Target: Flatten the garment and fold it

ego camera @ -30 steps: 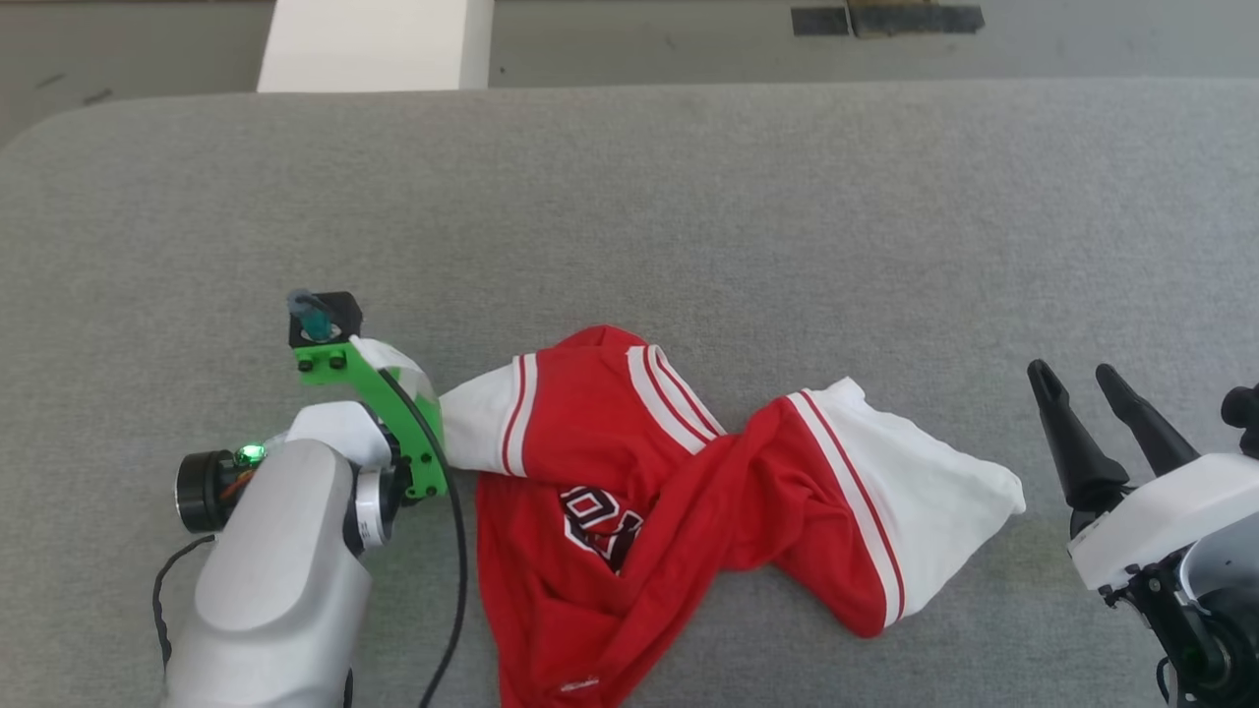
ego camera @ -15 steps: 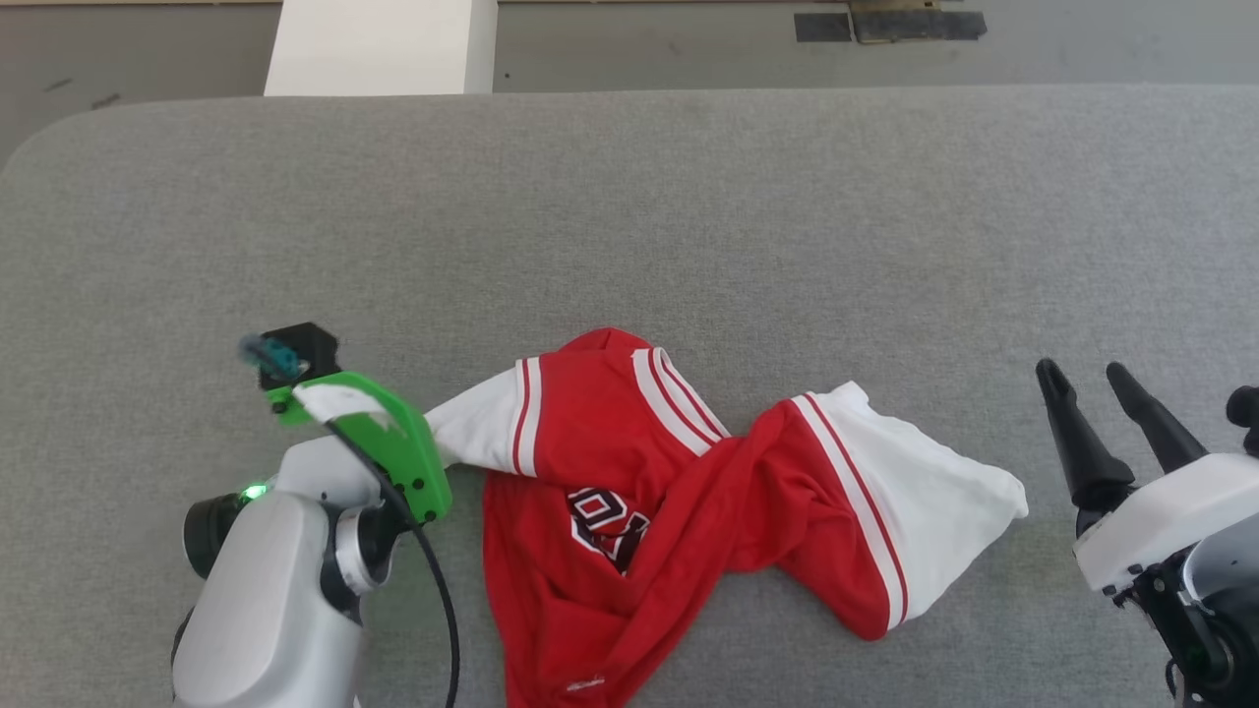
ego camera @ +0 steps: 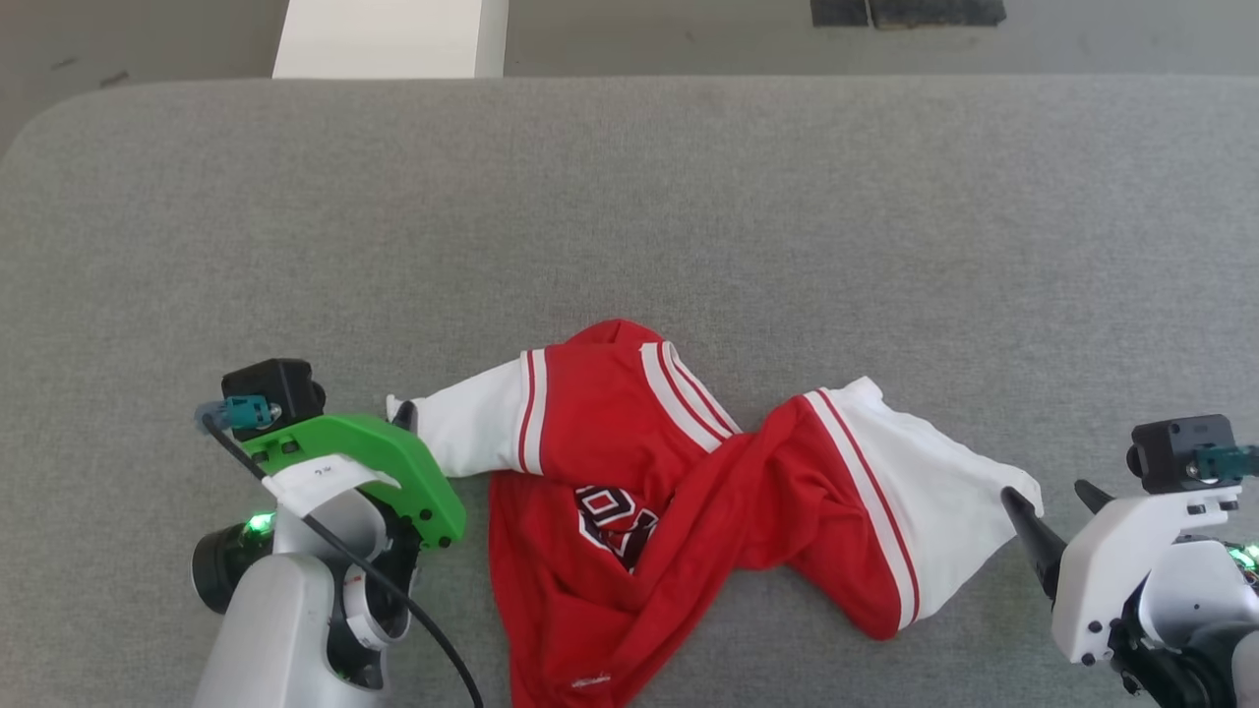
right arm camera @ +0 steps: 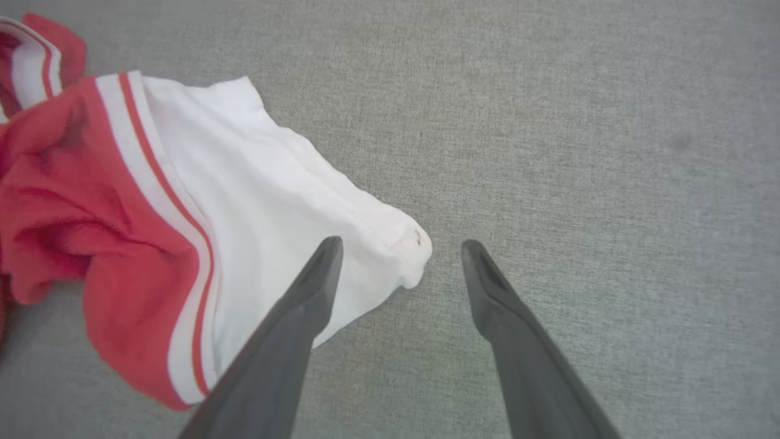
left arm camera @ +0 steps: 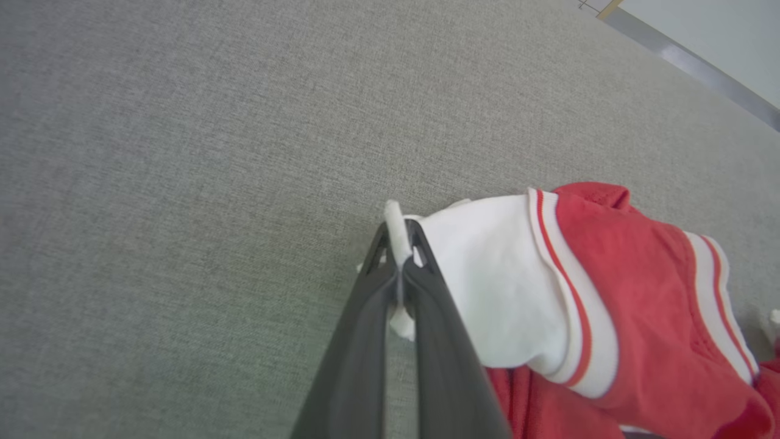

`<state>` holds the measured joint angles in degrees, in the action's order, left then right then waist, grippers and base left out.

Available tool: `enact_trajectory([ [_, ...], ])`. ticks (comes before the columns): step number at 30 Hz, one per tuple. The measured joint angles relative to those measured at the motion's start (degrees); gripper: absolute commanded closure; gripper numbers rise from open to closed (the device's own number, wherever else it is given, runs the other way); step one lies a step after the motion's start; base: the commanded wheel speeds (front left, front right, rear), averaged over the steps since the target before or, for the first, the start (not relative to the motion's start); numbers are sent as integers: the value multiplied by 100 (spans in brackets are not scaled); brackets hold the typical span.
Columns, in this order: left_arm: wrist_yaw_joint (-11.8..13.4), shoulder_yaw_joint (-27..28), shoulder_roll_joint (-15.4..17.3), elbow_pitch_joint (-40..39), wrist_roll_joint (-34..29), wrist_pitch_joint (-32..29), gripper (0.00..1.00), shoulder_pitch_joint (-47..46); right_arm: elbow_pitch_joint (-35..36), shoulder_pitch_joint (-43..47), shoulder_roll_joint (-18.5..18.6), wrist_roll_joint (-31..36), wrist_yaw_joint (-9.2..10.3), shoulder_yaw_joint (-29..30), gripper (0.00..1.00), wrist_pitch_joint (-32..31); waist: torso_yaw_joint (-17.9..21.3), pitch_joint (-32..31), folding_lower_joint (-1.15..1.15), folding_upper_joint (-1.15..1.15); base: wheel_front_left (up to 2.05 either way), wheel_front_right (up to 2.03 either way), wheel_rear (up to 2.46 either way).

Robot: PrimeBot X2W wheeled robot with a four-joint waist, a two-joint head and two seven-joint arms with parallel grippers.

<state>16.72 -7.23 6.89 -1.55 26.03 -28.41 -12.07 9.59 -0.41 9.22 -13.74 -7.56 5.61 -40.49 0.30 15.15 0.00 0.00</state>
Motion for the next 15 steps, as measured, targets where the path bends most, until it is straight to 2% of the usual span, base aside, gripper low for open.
enact_trajectory([
  [6, 0, -130, -92, -119, 0, 119, 100, -1, -521, -322, 60, 167, 0, -22, 0, -86, -55, 180, 0, 0, 0, 0, 0],
  [13, 7, -226, -136, -99, 1, 160, 100, -1, -801, -478, 336, 125, 1, -471, 0, -108, -155, 340, 0, 0, 0, 0, 0],
  [14, 7, -223, -138, -94, 11, 191, 100, -1, -822, -500, 375, 69, 1, -485, 51, -158, -166, 351, 0, 0, 0, 0, 0],
  [15, 5, -223, -138, -86, 18, 220, 100, -1, -831, -526, 390, 32, 1, -487, 87, -172, -174, 355, 0, 0, 0, 0, 0],
])
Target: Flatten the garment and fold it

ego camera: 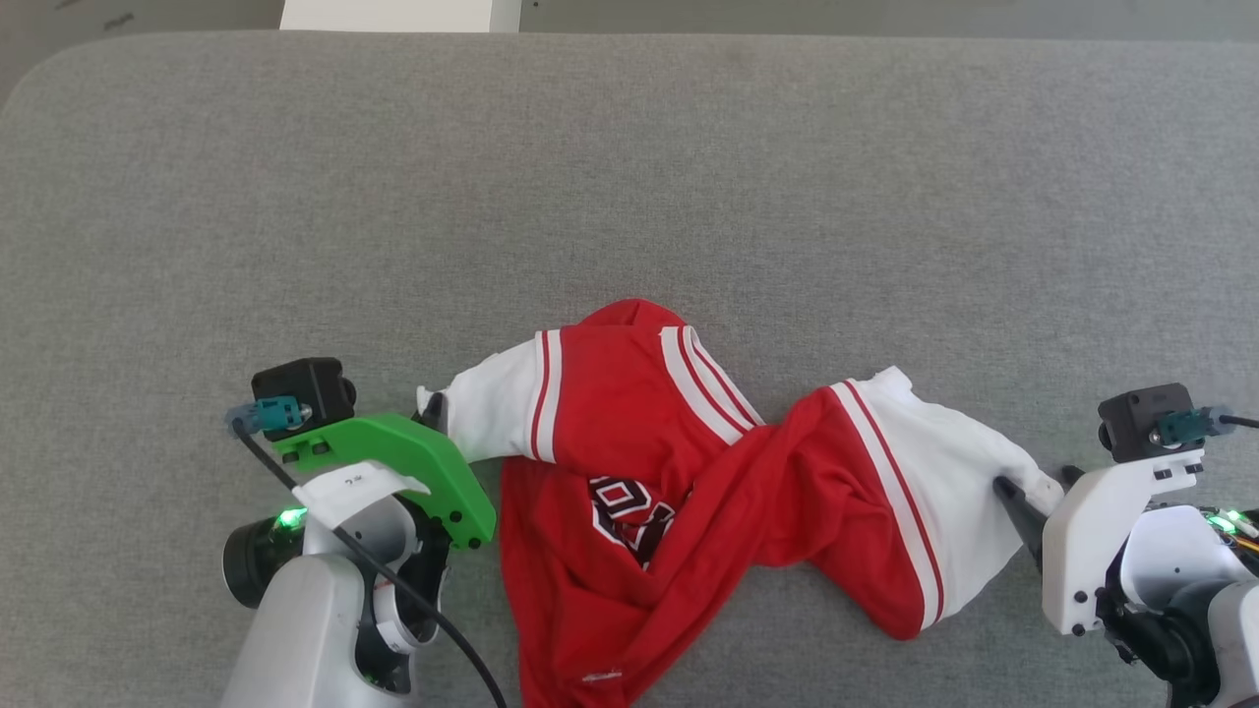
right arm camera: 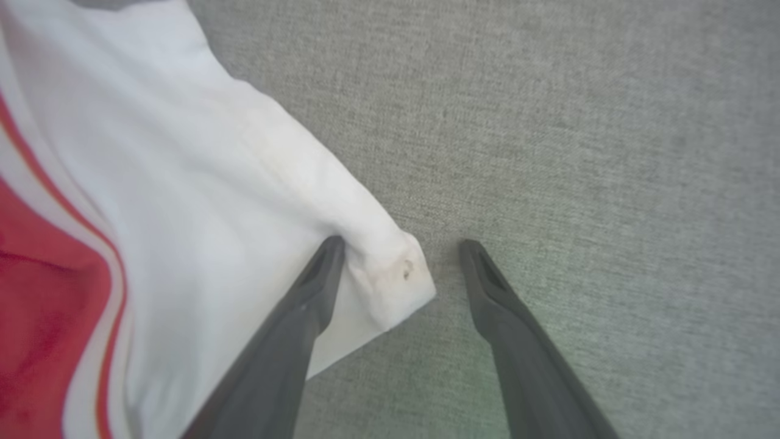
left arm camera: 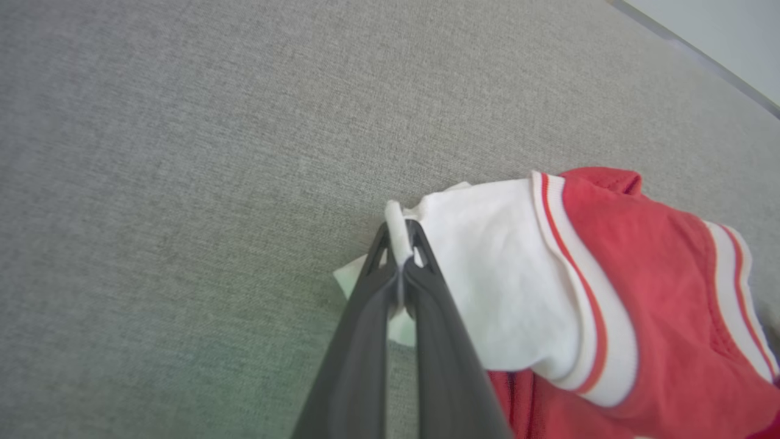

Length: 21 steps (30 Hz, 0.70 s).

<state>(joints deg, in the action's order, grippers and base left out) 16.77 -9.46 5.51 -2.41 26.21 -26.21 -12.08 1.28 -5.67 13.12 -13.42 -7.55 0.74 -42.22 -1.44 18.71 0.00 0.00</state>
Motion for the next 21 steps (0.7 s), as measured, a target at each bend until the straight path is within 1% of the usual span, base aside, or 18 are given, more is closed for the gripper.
enact_trajectory([
  [1, 0, 4, -1, 18, 7, 18, 100, 0, -5, -18, 19, -44, -1, -7, 100, -15, -5, -7, 0, 0, 0, 0, 0],
  [5, -35, 48, -9, 29, 76, 169, 100, -6, -8, -51, 65, -301, -1, -18, 100, 19, -4, -112, 0, 0, 0, 0, 0],
  [9, -185, 178, -18, 4, 269, 316, 100, -80, 67, -205, 144, -508, -1, 200, 100, 245, 19, -294, 0, 0, 0, 0, 0],
  [12, -319, 305, -25, -48, 502, 435, 100, -339, 211, -595, 287, -730, -1, 422, 100, 456, 48, -471, 0, 0, 0, 0, 0],
  [14, -396, 377, -30, -80, 572, 491, 100, -588, 258, -902, 294, -1025, -1, 549, 100, 578, 70, -595, 0, 0, 0, 0, 0],
  [17, -552, 443, 12, -85, 703, 521, 100, -1112, 229, -1481, 344, -1501, -1, 662, 100, 645, 117, -827, 0, 0, 0, 0, 0],
  [19, -633, 475, 48, -63, 748, 546, 100, -1459, 172, -1846, 483, -1546, -1, 679, 100, 675, 149, -974, 0, 0, 0, 0, 0],
  [21, -711, 504, 89, -23, 765, 571, 100, -1829, 92, -2243, 523, -1744, 0, 760, 100, 686, 182, -1123, 0, 0, 0, 0, 0],
])
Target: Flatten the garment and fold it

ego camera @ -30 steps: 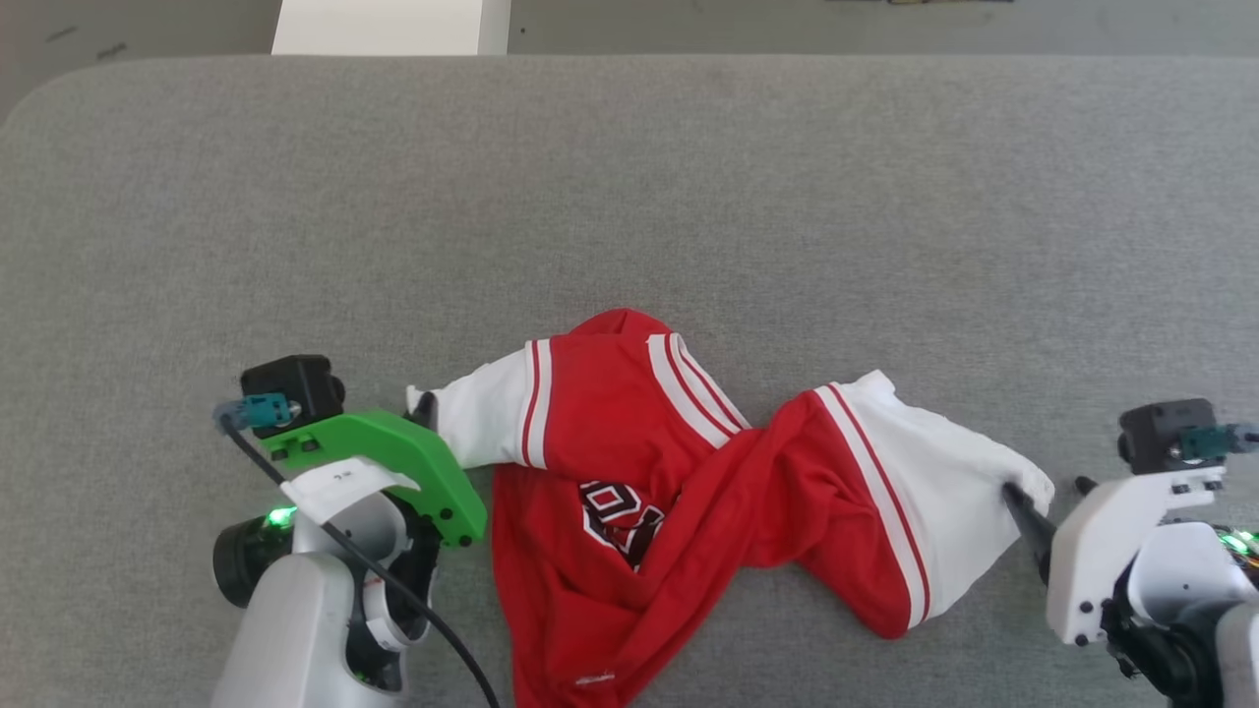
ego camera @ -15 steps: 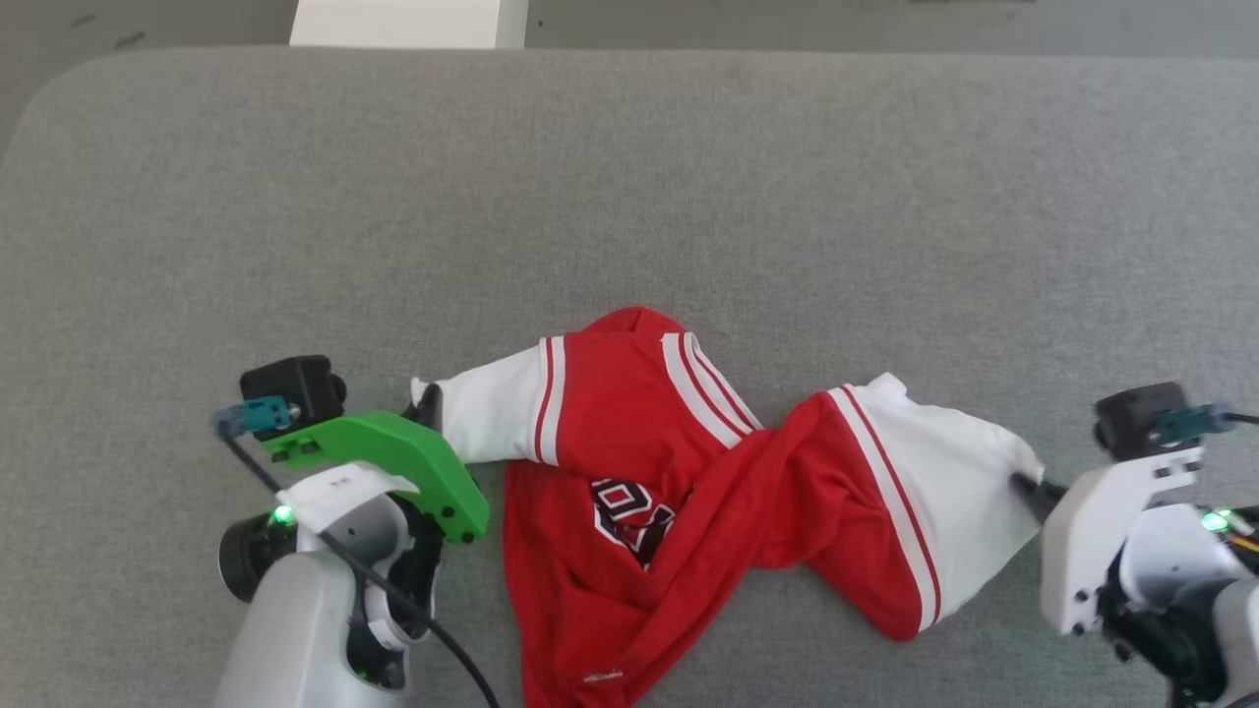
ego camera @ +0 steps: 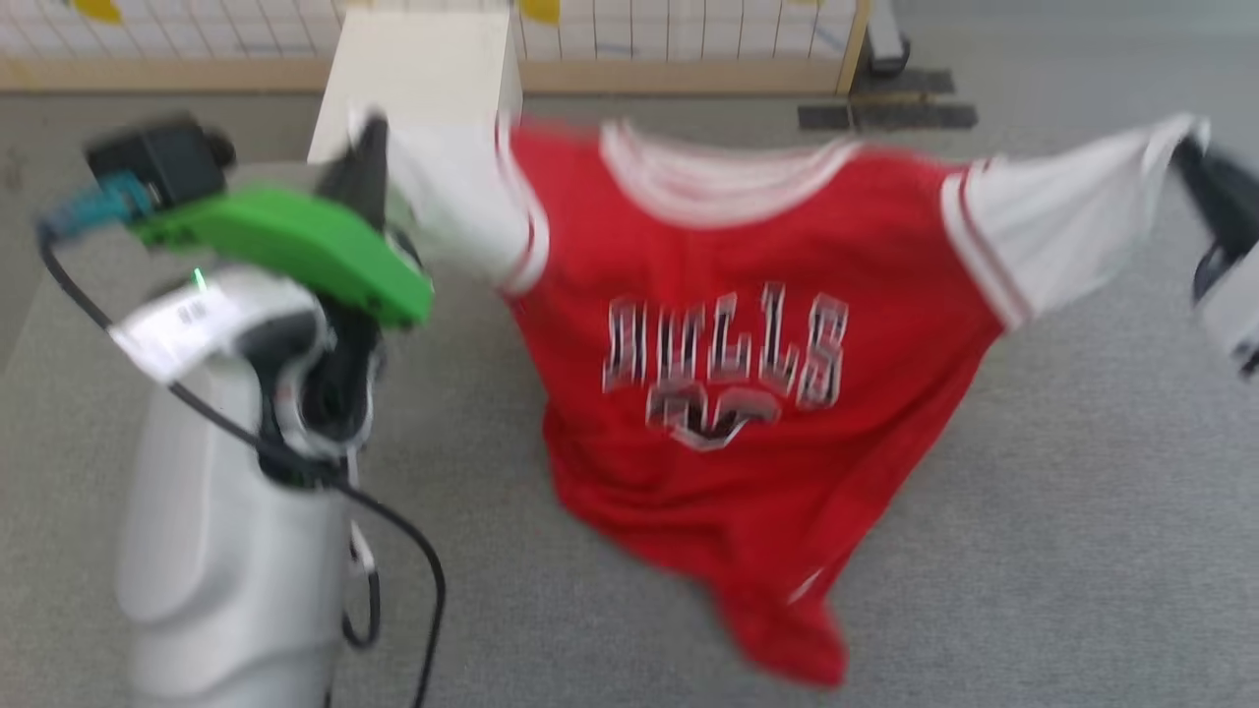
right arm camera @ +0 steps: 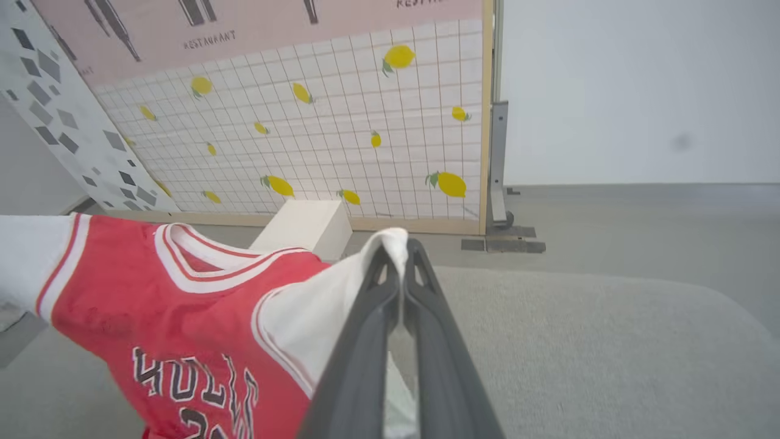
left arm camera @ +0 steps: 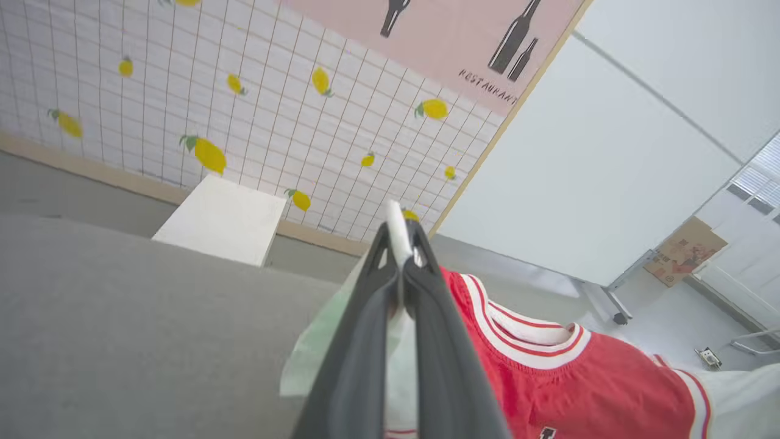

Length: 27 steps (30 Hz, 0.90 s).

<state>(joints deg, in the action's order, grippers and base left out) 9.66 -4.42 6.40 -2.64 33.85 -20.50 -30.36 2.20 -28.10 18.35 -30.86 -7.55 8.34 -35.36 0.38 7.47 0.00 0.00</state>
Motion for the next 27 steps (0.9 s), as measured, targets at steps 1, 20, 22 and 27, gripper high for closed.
enact_trajectory([
  [1, -20, 4, 19, 18, -1, 16, 100, -197, -24, -207, 46, -52, -1, -30, 100, -8, 18, -80, 0, 0, 0, 0, 0],
  [20, -197, 77, 568, 1203, -344, 170, 100, -2529, -628, -2597, 278, -308, 0, -241, 100, -179, 338, -740, 0, 0, 0, 0, 0],
  [22, -192, -33, 627, 1382, -461, 112, 100, -2665, -795, -2749, 277, -307, 0, -237, 100, -261, 343, -657, 0, 0, 0, 0, 0],
  [27, -25, -249, 675, 1867, -772, -20, 100, -3197, -1360, -3411, 290, -291, 0, -187, 100, -315, 344, -268, 0, 0, 0, 0, 0],
])
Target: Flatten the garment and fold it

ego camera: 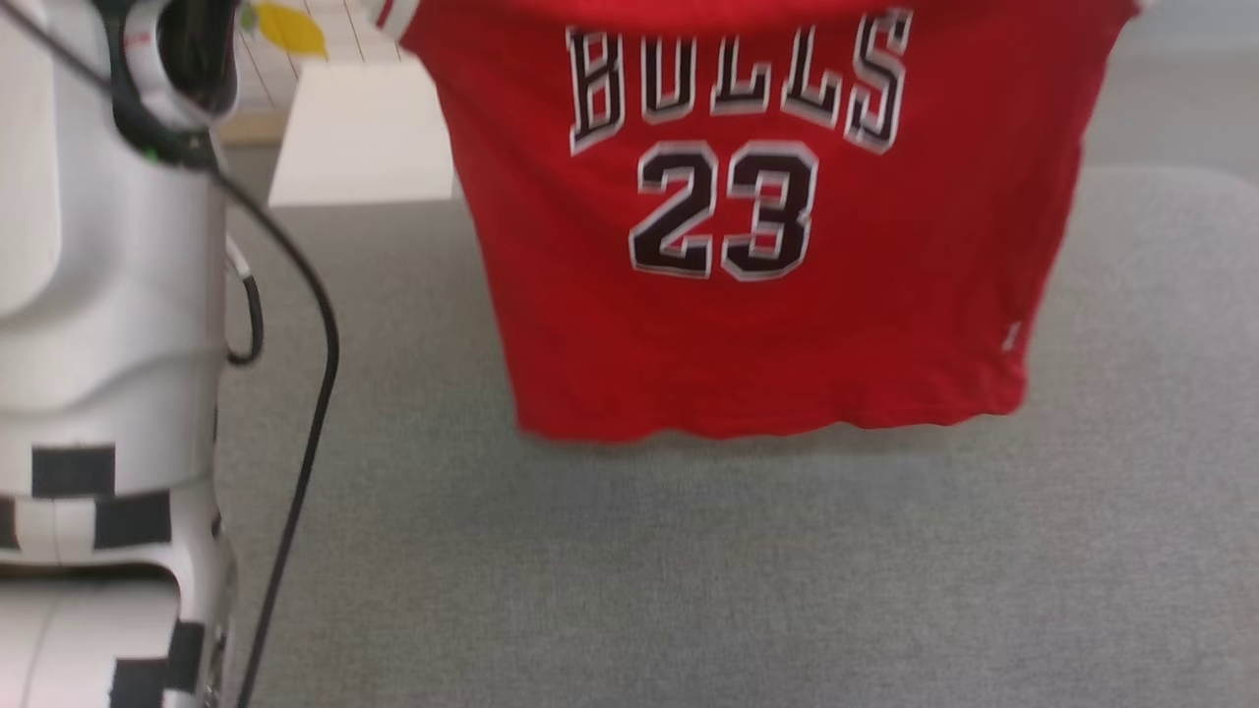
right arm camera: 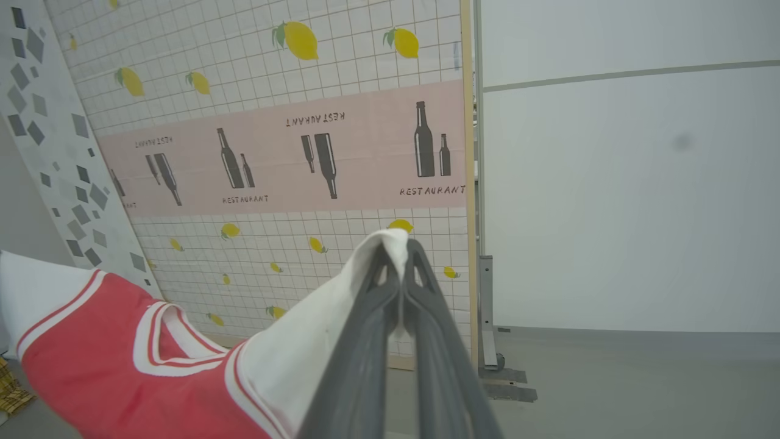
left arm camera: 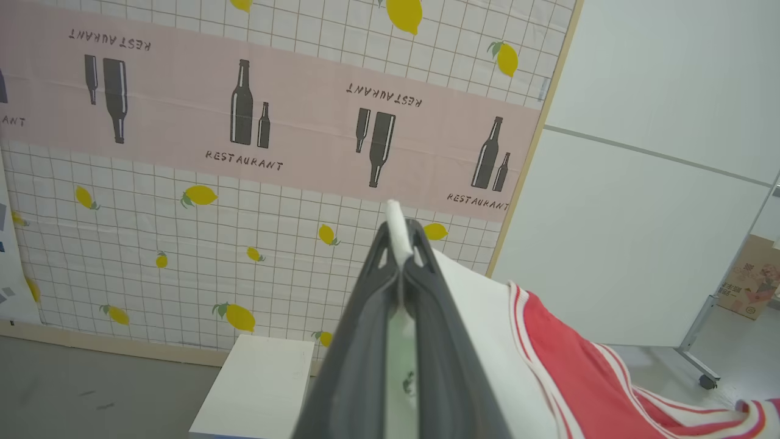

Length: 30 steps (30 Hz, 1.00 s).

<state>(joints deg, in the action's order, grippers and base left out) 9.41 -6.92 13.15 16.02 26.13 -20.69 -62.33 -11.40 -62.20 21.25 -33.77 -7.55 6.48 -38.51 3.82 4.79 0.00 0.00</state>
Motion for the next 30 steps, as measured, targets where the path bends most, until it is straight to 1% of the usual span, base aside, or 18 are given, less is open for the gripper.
enact_trajectory([
  [4, 102, -179, 25, 290, -301, -36, 100, -599, -380, -643, 132, 244, 0, -145, 100, 275, -2, 415, 0, 0, 0, 0, 0],
  [6, 152, -215, -21, 406, -349, 49, 100, -1008, -611, -1045, 212, 369, 0, -211, 100, 558, -3, 672, 0, 0, 0, 0, 0],
  [9, 265, -221, -80, 542, -434, 330, 100, -1596, -924, -1602, 300, 510, 0, -303, 100, 938, -8, 1042, 1, 0, 0, 0, 0],
  [12, 371, -205, -161, 637, -563, 598, 100, -2019, -1230, -2099, 322, 517, -1, -386, 100, 1237, -21, 1400, 1, 0, 0, 0, 0],
  [17, 555, -93, -226, 750, -648, 1115, 100, -2408, -1611, -2703, 354, 435, 0, -575, 100, 1619, -63, 1942, 1, 0, 0, 0, 0],
  [20, 633, 18, -263, 783, -603, 1345, 100, -2427, -1729, -2804, 441, 248, 0, -831, 100, 1745, -102, 2198, 2, 0, 0, 0, 0],
  [23, 633, 100, -327, 844, -502, 1521, 100, -2330, -1769, -2772, 601, 23, 0, -1149, 100, 1892, -166, 2395, 2, 0, 0, 0, 0],
  [26, 532, 152, -433, 931, -296, 1708, 100, -2007, -1742, -2502, 779, -263, -1, -1459, 100, 2079, -276, 2500, 1, 0, 0, 0, 0],
  [30, 318, 293, -559, 1123, 0, 2037, 100, -1339, -1588, -1698, 959, -721, -1, -1802, 100, 2340, -442, 2500, 1, 0, 0, 0, 0],
])
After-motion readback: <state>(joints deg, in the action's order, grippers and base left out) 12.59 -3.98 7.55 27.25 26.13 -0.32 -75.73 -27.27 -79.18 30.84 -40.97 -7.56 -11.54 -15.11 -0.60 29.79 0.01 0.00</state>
